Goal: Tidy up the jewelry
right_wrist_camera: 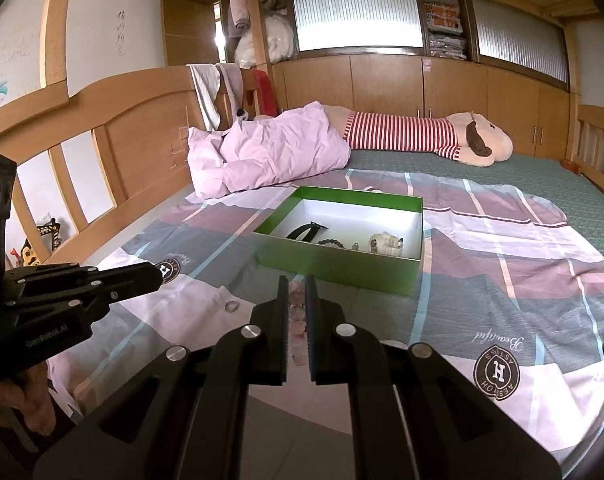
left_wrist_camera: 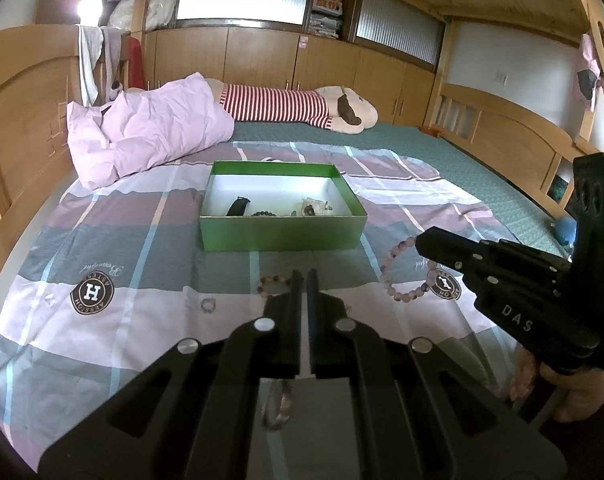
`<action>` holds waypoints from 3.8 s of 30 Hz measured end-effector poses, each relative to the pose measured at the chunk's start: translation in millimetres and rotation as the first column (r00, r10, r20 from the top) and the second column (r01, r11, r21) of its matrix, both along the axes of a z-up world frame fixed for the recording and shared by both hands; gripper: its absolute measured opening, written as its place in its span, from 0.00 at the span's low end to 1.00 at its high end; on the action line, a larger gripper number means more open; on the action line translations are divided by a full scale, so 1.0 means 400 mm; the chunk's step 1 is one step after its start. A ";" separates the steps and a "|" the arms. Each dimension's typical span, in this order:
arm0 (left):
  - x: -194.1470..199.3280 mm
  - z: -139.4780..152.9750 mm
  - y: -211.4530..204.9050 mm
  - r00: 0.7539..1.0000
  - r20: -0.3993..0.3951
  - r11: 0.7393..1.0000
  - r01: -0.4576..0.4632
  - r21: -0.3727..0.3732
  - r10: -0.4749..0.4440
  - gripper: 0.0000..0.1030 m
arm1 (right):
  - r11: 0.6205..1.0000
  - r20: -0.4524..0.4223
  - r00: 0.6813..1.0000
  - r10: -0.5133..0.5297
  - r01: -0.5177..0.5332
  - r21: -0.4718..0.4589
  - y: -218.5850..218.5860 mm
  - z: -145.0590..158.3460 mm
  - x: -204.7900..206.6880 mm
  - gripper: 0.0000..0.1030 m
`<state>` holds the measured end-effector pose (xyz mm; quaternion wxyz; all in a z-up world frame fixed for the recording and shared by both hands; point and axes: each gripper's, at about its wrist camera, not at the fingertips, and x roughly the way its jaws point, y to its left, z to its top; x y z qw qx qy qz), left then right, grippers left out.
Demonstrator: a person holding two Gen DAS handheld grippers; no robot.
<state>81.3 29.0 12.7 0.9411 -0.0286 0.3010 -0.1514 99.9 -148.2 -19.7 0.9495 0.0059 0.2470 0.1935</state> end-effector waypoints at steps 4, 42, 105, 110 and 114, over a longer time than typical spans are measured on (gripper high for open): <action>0.004 0.000 0.007 1.000 0.001 1.000 -0.006 0.007 0.006 0.04 | 1.000 -0.002 1.000 -0.007 0.007 0.000 -0.001 -0.003 0.003 0.08; 0.157 -0.397 0.047 0.861 -0.458 0.957 -0.101 0.270 0.220 0.11 | 0.961 -0.385 0.922 -0.052 -0.058 -0.271 0.092 -0.393 0.136 0.25; 0.266 -0.028 0.183 0.966 -0.107 0.972 -0.234 0.021 0.235 0.96 | 0.983 -0.100 0.995 0.014 -0.032 -0.179 0.074 -0.124 0.200 0.07; 0.241 -0.050 0.164 0.973 -0.121 0.980 -0.192 0.050 0.197 0.96 | 0.989 -0.012 0.999 -0.049 0.047 -0.143 0.070 -0.011 0.344 0.07; 0.244 -0.062 0.160 0.972 -0.132 0.980 -0.184 0.073 0.193 0.96 | 0.985 -0.040 0.991 -0.130 0.125 -0.117 0.045 -0.002 0.484 0.49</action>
